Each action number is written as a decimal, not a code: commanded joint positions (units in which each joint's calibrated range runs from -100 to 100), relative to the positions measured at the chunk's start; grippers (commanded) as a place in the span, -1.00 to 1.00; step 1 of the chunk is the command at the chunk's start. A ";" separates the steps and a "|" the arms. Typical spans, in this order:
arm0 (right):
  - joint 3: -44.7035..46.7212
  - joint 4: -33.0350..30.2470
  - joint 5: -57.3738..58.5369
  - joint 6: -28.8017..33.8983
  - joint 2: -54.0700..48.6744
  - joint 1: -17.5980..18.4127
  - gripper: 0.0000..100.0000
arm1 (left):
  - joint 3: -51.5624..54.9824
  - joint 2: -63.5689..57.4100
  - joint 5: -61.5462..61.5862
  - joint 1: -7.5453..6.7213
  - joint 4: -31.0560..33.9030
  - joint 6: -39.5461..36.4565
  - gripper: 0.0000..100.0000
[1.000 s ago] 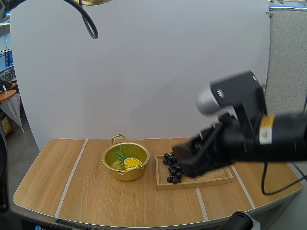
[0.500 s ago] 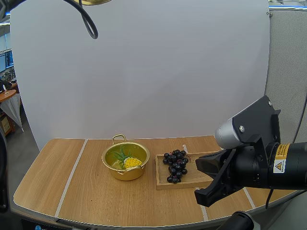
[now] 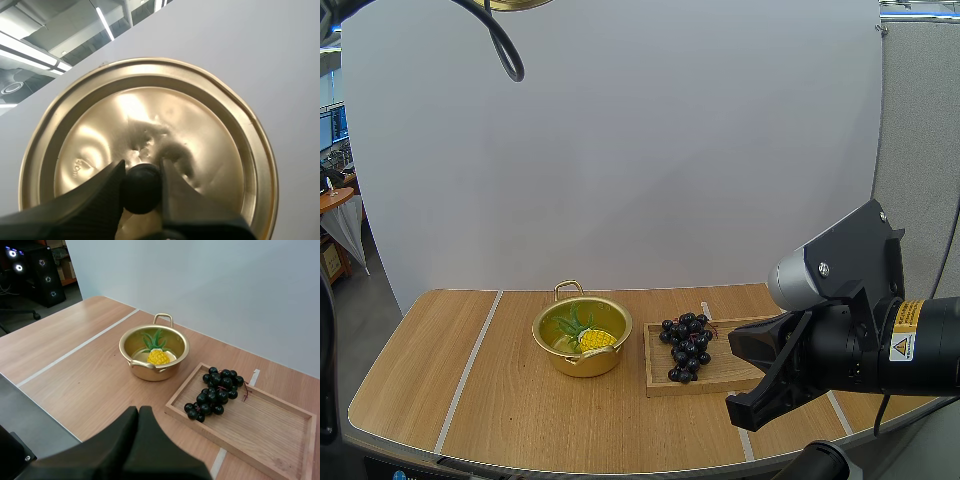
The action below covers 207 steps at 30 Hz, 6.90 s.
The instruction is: Open the pot, put the pineapple inside, and close it
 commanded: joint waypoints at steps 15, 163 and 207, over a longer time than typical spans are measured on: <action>-0.06 -0.36 0.05 -0.40 -0.45 -0.27 -1.00 | -0.40 -1.15 13.59 -0.13 0.00 -0.57 -1.00; -0.06 0.14 0.05 -0.40 -0.45 -4.04 -1.00 | 47.88 -32.68 31.82 -0.13 -10.27 0.60 -1.00; 16.69 -2.88 -72.30 2.30 -0.45 -20.45 -1.00 | 96.98 -74.15 -30.29 2.23 0.09 -26.81 -1.00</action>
